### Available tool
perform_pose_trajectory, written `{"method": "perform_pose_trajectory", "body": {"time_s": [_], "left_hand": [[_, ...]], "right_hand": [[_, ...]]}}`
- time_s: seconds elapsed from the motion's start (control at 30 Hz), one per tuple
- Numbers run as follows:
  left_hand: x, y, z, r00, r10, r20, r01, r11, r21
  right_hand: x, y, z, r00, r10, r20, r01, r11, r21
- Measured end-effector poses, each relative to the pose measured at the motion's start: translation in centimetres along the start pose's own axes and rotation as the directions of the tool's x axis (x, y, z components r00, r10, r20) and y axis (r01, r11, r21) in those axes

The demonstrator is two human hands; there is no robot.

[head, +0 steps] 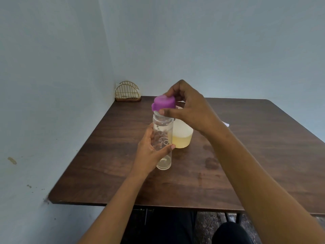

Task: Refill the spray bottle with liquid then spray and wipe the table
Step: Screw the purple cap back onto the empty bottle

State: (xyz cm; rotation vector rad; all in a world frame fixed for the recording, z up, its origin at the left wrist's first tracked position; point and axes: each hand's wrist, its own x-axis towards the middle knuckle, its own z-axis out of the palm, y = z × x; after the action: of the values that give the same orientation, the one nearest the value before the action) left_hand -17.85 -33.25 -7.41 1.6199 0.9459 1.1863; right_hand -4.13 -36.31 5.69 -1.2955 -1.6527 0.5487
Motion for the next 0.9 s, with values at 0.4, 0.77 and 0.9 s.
{"method": "perform_pose_trajectory", "body": {"time_s": [0.4, 0.77, 0.9], "left_hand": [[0.1, 0.0, 0.0, 1.0, 0.012, 0.021, -0.012, 1.0, 0.001], [-0.2, 0.5, 0.0, 0.999, 0.041, 0.011, -0.041, 0.999, -0.018], [-0.2, 0.6, 0.0, 0.999, 0.035, 0.02, -0.034, 0.998, -0.046]], "right_hand": [[3.3, -3.3, -2.0, 0.847, 0.085, 0.525, 0.291, 0.752, -0.591], [5.4, -5.4, -1.3, 0.839, 0.178, 0.514, 0.314, 0.612, -0.725], [4.9, -5.5, 0.0, 0.907, 0.181, 0.38, 0.239, 0.52, -0.82]]}}
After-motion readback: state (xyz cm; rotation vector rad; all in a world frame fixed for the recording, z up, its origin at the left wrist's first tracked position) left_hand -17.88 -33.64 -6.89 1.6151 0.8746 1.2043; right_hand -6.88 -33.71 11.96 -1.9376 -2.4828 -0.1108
